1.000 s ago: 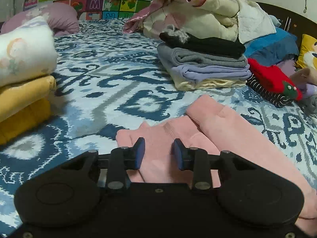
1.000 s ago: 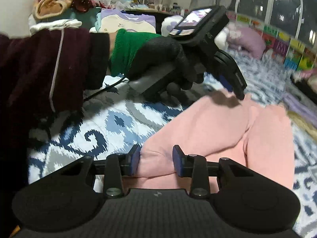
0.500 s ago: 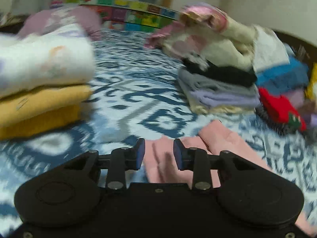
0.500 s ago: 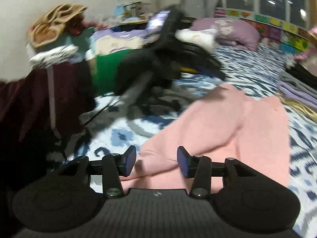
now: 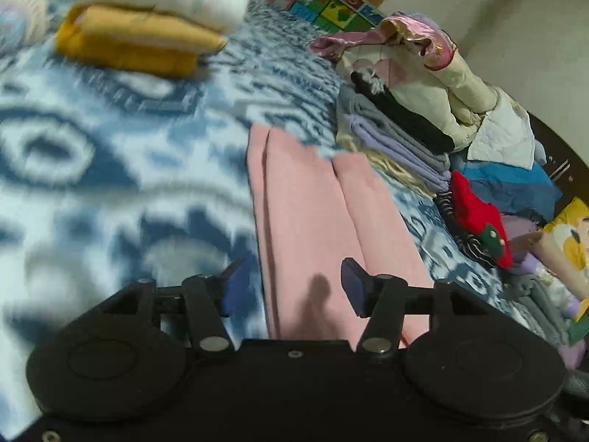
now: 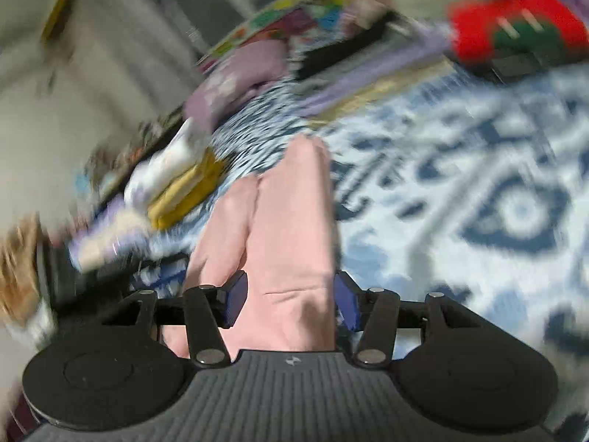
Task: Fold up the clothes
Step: 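Grasp the strip end with the right gripper beside the left gripper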
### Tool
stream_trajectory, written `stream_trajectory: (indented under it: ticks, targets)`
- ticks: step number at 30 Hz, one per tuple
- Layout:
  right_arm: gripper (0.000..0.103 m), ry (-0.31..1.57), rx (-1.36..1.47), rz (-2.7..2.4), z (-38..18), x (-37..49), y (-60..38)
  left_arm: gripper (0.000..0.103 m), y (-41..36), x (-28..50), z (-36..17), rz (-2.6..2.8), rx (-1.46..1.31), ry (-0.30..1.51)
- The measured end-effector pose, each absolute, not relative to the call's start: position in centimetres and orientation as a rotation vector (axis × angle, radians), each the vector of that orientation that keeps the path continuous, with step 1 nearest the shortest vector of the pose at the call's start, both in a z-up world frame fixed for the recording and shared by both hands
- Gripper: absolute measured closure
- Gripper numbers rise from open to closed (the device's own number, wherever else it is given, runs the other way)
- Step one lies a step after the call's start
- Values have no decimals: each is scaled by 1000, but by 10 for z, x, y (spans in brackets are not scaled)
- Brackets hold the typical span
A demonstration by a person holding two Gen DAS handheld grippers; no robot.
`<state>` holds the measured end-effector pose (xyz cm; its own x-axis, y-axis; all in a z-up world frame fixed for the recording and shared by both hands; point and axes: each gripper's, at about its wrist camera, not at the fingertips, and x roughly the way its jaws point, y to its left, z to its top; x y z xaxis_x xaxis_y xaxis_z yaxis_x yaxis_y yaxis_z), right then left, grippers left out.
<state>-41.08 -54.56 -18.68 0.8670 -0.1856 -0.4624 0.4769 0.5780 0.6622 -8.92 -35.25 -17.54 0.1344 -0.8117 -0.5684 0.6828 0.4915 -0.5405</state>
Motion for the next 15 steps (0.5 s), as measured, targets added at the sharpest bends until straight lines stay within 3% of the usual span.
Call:
stream_trajectory:
  ticks: [7,8,15]
  targets:
    - [51,309,1135,-408,-227,-429,-558,44,-309,-130,-187,-1047,-244,1019]
    - [56,315,1116,-423,-226,-429,-555,44,-303,-135,-188,-1044,-258,1025]
    - [58,323,816,-410,-211,-401,-531,44,-292,-160,-189,-1040,-181,962]
